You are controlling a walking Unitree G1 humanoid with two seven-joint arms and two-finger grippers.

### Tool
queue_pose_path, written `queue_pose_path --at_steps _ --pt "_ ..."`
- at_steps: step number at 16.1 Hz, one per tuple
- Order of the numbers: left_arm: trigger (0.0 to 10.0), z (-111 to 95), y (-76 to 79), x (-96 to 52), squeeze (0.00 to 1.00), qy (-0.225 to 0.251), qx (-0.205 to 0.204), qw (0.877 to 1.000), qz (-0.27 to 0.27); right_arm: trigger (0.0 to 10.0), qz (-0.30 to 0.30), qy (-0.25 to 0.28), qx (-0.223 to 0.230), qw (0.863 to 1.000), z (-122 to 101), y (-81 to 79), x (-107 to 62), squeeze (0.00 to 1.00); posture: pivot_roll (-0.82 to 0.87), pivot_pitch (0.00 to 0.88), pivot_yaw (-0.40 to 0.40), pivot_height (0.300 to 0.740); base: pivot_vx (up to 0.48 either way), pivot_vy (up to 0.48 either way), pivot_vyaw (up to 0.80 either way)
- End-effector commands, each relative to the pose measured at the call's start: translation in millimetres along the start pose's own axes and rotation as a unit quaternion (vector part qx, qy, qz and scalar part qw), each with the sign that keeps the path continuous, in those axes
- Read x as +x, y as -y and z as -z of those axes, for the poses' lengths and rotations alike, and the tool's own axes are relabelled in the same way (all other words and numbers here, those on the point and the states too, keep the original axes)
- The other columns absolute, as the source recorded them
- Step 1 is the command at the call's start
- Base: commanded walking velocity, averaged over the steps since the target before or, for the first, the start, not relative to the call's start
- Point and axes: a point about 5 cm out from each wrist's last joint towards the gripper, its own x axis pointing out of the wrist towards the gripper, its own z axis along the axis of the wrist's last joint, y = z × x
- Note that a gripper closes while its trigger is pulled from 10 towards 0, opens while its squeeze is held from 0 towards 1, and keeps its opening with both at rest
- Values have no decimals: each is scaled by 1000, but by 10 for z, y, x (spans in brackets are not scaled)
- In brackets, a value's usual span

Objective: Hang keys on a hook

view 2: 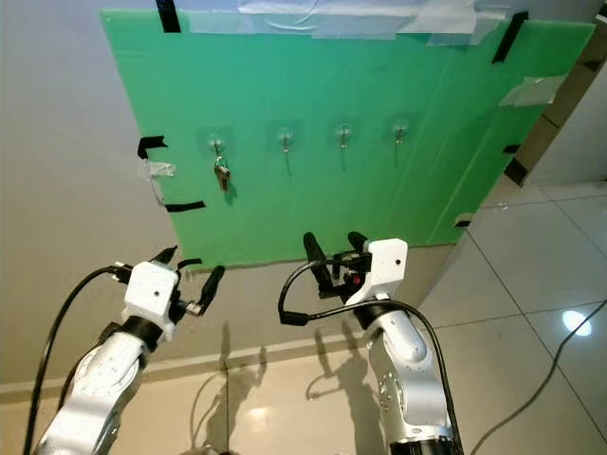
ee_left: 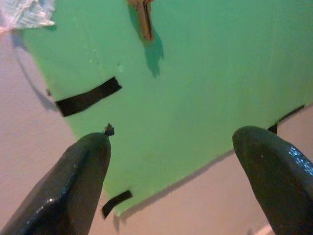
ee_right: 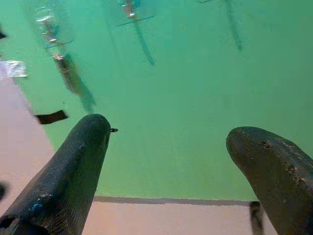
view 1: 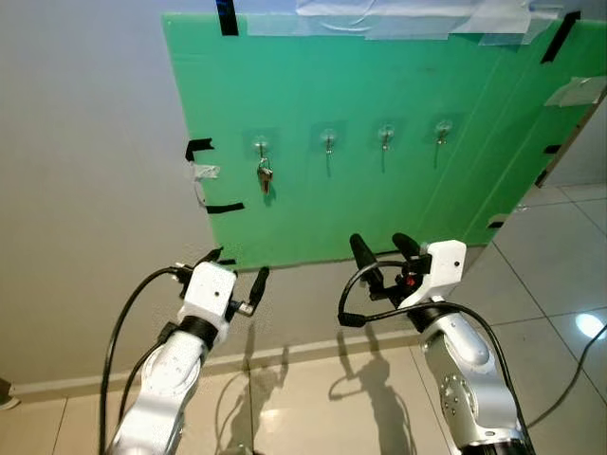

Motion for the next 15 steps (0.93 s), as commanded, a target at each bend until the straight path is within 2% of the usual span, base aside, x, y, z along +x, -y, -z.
queue_pose_path --at_steps 1,3,8,11,12,15 --pt "10000 57 -22 8 0 -6 -3 1000 -8 10000 -29 -3 8 1000 -24 -61 12 0 -37 0 22 740 0 0 0" --pt "10000 56 -40 37 0 -3 -3 1000 -6 10000 -55 -17 10 998 5 -114 3 0 -40 0 22 740 0 0 0" --pt "10000 12 -75 106 0 11 -2 1000 -9 10000 -73 -26 10 997 16 -140 2 0 -45 0 21 740 0 0 0" --pt "10000 -72 -79 158 0 27 -3 1000 -8 10000 -65 -27 7 997 14 -104 3 0 -46 0 20 740 0 0 0" --pt "10000 -88 -83 161 0 32 -16 999 -10 10000 -61 -28 7 998 14 -90 0 0 -46 0 20 740 0 0 0" --pt "10000 -99 -91 152 0 34 -26 999 -11 10000 -42 -30 6 999 19 -41 -9 0 -50 0 22 740 303 -369 0"
